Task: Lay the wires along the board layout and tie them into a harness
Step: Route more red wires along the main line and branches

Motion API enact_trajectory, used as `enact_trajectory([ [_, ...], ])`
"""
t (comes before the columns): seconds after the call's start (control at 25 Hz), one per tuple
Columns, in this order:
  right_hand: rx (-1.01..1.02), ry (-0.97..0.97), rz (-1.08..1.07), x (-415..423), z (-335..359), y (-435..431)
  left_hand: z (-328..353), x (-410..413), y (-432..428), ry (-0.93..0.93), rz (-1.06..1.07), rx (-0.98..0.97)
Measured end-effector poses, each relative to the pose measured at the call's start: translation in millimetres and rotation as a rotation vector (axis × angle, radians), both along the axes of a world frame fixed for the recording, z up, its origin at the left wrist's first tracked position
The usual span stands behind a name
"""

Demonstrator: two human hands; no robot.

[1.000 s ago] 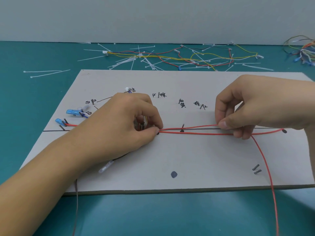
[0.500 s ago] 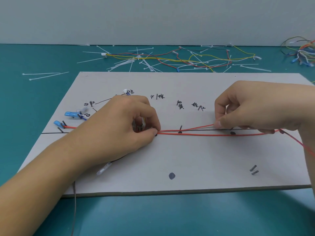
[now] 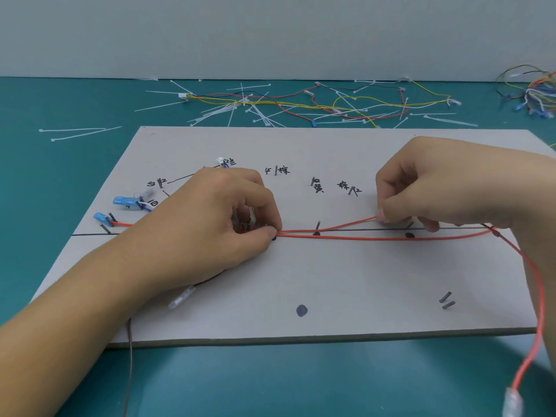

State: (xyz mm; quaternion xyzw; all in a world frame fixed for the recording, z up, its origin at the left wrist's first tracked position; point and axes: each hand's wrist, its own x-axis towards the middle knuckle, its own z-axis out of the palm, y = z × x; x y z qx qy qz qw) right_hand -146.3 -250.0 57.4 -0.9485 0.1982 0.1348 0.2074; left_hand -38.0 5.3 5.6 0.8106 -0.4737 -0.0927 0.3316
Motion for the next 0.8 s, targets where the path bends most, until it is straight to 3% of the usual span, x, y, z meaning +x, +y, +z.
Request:
enact_trajectory([
  [0.36,-0.074,-0.034,-0.011,2.3,0.1,6.6,0.0,1.2,-0.7,-0.036,-0.006,0.019],
  [0.8,-0.028,-0.111,-0.121,7.1,-4.7,1.6,0.6,-0.6,-1.9,-0.03,-0.005,0.009],
])
